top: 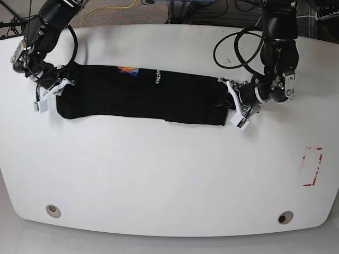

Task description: Fold the T-shirt properly

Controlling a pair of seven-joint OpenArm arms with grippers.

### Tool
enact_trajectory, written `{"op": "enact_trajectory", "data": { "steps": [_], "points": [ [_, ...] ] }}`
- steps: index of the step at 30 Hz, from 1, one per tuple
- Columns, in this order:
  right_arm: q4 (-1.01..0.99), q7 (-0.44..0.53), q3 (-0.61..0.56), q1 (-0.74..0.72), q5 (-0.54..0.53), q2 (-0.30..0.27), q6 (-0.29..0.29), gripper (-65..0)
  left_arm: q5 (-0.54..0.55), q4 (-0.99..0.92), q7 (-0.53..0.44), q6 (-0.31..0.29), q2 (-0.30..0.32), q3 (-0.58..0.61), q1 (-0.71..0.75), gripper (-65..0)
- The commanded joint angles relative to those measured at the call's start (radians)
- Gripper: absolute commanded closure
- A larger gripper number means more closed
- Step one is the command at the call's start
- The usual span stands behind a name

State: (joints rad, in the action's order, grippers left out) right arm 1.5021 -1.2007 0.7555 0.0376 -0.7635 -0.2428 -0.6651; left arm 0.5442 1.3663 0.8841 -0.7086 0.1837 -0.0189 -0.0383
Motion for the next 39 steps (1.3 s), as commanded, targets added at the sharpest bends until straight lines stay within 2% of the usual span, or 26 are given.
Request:
{"op": "enact_trajectory", "data": {
  "steps": [1,4,8,14,18,24,28,32,39],
  "points": [
    [0.122,0.002,0.005,0.002,-0.021,-0.017,0.034,0.0,-0.059,0.000,0.057,0.010,0.004,0.009,0.013,-8.2],
    [0.194,-0.037,0.005,0.008,-0.021,-0.007,0.063,0.0,-0.059,0.000,0.057,0.010,0.001,0.015,0.018,-8.2],
    [0.289,-0.074,0.005,0.008,-0.017,0.007,0.077,0.0,-0.059,0.000,0.057,0.091,-0.026,0.058,0.018,-8.5],
    [0.403,-0.109,0.002,0.006,-0.020,0.020,0.078,0.0,-0.055,0.000,0.057,0.163,-0.063,0.110,0.016,-15.0],
    [0.435,-0.110,-0.041,-0.006,-0.014,0.041,0.098,0.0,-0.055,0.000,0.057,0.200,-0.122,0.116,0.015,-18.9],
    [0.437,-0.107,-0.129,-0.021,-0.014,0.061,0.118,0.0,-0.055,0.000,0.062,0.217,-0.188,0.118,-0.005,-19.9],
    [0.438,-0.107,-0.158,-0.023,-0.014,0.105,0.118,0.0,-0.059,0.000,0.076,0.217,-0.229,0.118,-0.008,-20.0],
    [0.450,-0.098,-0.204,-0.028,-0.011,0.127,0.118,0.0,-0.059,0.000,0.094,0.217,-0.244,0.119,-0.010,-20.0],
    [0.455,-0.040,-0.298,-0.021,-0.011,0.130,0.120,0.0,-0.057,0.000,0.102,0.217,-0.244,0.119,-0.012,-20.0]
  ]
}}
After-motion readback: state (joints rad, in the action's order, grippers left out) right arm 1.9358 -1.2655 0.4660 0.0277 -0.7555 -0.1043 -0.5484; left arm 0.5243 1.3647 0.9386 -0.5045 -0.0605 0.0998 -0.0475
